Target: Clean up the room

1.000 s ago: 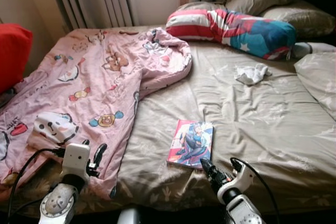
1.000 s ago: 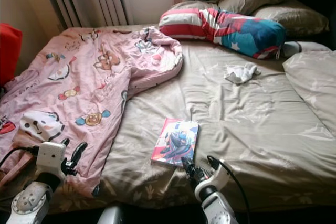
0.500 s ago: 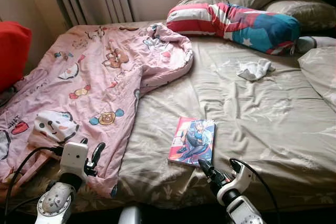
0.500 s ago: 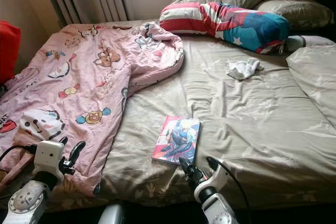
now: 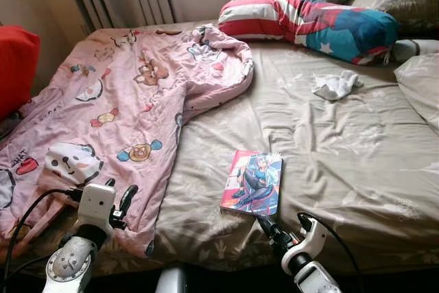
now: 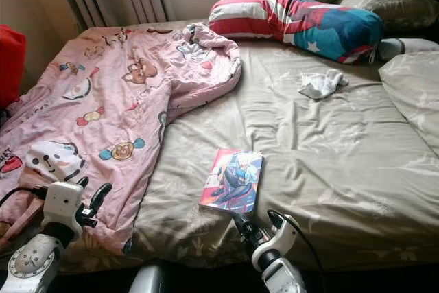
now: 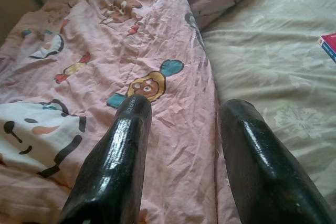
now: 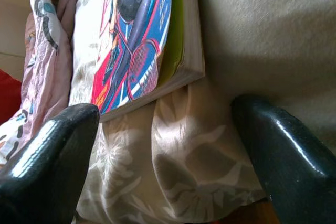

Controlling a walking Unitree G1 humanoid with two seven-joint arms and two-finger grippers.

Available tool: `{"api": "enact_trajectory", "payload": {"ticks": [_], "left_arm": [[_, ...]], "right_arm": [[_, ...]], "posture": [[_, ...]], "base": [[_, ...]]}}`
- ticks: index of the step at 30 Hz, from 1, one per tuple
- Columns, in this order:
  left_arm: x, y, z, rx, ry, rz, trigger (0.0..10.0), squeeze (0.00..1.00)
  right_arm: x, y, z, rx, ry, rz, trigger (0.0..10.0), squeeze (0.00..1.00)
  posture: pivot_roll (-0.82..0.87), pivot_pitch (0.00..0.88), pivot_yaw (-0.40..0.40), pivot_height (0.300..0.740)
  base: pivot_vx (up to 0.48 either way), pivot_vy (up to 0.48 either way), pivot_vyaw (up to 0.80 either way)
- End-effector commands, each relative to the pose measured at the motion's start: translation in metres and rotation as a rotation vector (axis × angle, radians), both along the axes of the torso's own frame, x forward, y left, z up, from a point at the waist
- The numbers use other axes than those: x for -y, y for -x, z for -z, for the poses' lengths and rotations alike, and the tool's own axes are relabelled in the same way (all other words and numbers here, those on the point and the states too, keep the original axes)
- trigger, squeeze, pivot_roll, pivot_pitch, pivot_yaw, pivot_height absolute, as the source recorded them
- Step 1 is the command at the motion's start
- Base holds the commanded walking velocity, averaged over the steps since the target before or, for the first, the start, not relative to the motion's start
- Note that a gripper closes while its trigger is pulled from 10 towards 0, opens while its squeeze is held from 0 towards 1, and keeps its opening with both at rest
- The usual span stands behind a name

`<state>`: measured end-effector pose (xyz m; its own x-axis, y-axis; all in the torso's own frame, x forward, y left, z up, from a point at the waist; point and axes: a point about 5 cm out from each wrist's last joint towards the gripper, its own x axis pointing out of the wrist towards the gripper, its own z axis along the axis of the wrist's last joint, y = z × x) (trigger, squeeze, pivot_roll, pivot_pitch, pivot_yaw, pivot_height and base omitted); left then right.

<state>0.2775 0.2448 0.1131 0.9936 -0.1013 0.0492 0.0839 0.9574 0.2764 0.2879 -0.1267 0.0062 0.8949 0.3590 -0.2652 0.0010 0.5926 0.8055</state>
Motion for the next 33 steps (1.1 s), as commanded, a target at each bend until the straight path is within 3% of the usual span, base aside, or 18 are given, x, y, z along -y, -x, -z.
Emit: {"api": "enact_trajectory", "payload": {"ticks": [1,29,30,33], "left_arm": [[-0.006,0.004,0.002,-0.028,-0.026,-0.007,10.0,0.0],[-0.007,0.005,0.002,-0.029,-0.027,-0.007,10.0,0.0],[-0.001,0.0,0.004,-0.026,-0.022,0.003,10.0,0.0],[0.002,-0.003,0.005,-0.023,-0.017,0.007,10.0,0.0]], "right_arm": [[-0.005,0.003,0.004,-0.016,-0.007,-0.009,10.0,0.0],[-0.005,0.002,0.004,-0.015,-0.007,-0.01,10.0,0.0],[0.002,0.013,-0.003,0.086,0.01,0.0,10.0,0.0],[0.005,0.021,-0.007,0.129,0.018,0.001,10.0,0.0]], "posture": [[0.11,0.16,0.126,0.536],[0.11,0.16,0.126,0.536],[0.08,0.148,0.113,0.536],[0.08,0.144,0.106,0.536]], "base": [[0.0,0.0,0.0],[0.0,0.0,0.0],[0.0,0.0,0.0],[0.0,0.0,0.0]]}}
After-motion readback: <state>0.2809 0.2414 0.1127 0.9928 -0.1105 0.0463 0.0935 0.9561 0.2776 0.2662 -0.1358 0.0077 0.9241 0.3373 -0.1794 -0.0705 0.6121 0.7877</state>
